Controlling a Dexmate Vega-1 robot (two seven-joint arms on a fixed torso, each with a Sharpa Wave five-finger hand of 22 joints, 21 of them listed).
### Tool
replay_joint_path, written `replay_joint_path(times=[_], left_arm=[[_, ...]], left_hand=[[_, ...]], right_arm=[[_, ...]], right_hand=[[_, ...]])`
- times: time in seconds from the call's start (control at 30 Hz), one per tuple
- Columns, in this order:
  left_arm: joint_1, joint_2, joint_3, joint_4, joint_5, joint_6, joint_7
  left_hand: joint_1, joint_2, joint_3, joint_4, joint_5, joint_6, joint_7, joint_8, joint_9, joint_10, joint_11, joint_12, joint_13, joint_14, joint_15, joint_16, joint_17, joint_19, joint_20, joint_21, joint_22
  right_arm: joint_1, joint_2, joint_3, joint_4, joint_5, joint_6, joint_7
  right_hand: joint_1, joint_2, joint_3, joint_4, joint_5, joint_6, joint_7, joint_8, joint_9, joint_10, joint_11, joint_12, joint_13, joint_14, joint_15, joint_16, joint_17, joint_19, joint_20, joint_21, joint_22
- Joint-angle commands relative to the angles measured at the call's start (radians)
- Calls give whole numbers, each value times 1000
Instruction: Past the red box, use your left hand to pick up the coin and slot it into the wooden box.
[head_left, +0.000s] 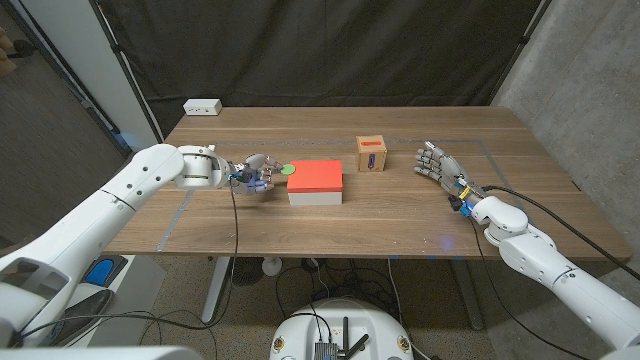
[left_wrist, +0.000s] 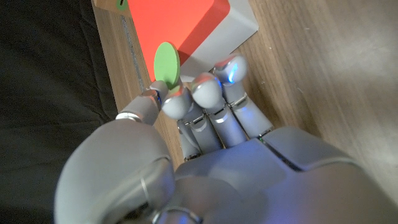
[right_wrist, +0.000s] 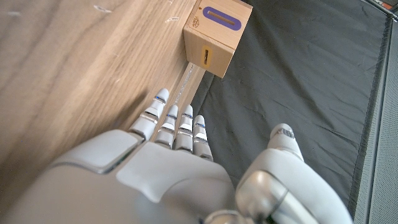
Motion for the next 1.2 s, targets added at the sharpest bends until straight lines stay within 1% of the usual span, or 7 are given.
replay_joint_path(times=[0.03,0.2,0.43,0.63,0.97,1.07,1.2], left_arm=[[-26,-22,15,-7,-19,40,87],[-33,-35,18,-9,-34,48,130],[-41,-47,25,-12,-52,58,184],[-53,-54,34,-10,-76,75,223],[-66,-58,49,-6,-86,73,233],[-65,-57,51,-8,-84,66,228],[-58,-55,49,-19,-80,50,224]], left_hand=[[33,-14,8,-16,0,10,-4,4,12,1,-2,9,9,10,3,13,3,9,-32,9,1],[84,-26,6,-17,1,23,-15,14,22,11,-2,10,2,6,4,12,-9,15,-32,15,-10],[124,-39,-9,-12,-1,29,-23,26,40,11,-2,8,-6,13,4,16,-20,18,-32,23,-18],[141,-39,-14,-6,-1,42,-17,31,43,9,-2,3,-17,17,5,21,-22,10,-31,30,-8],[147,-21,-22,4,0,108,1,47,48,15,-2,14,-24,16,5,19,-46,1,-29,32,-1],[157,-2,-15,3,3,113,-3,50,57,10,-2,14,-28,14,5,19,-52,2,-30,29,-3],[182,25,9,-2,13,133,-7,61,74,8,0,13,-37,11,5,23,-54,-2,-30,32,16]], right_arm=[[-11,0,9,-2,2,19,-5],[-15,-2,12,0,6,23,0],[-21,0,17,7,15,29,4],[-25,6,20,21,23,39,10],[-40,3,27,26,30,43,8],[-46,2,29,21,32,41,4],[-52,-3,31,16,30,41,1]], right_hand=[[-7,-1,4,-4,1,7,-5,4,6,6,-2,4,6,6,-5,8,2,11,4,-4,2],[-9,-2,3,-4,1,11,-5,5,6,8,-3,5,6,10,-3,9,1,13,4,-6,2],[-10,-3,2,-4,1,15,-4,6,6,11,-2,5,6,10,-4,9,0,14,4,-9,2],[-12,-4,2,-4,1,16,-4,6,6,13,-2,5,7,12,-4,10,0,14,6,-13,2],[-14,-5,1,-4,1,18,-6,6,6,17,0,6,7,14,-3,11,-1,18,7,-16,2],[-14,-5,0,-4,2,18,-5,6,6,18,-2,6,7,15,-4,11,-2,20,7,-17,2],[-15,-5,0,-4,2,20,-6,7,6,18,-3,6,7,14,-3,11,-2,22,7,-18,2]])
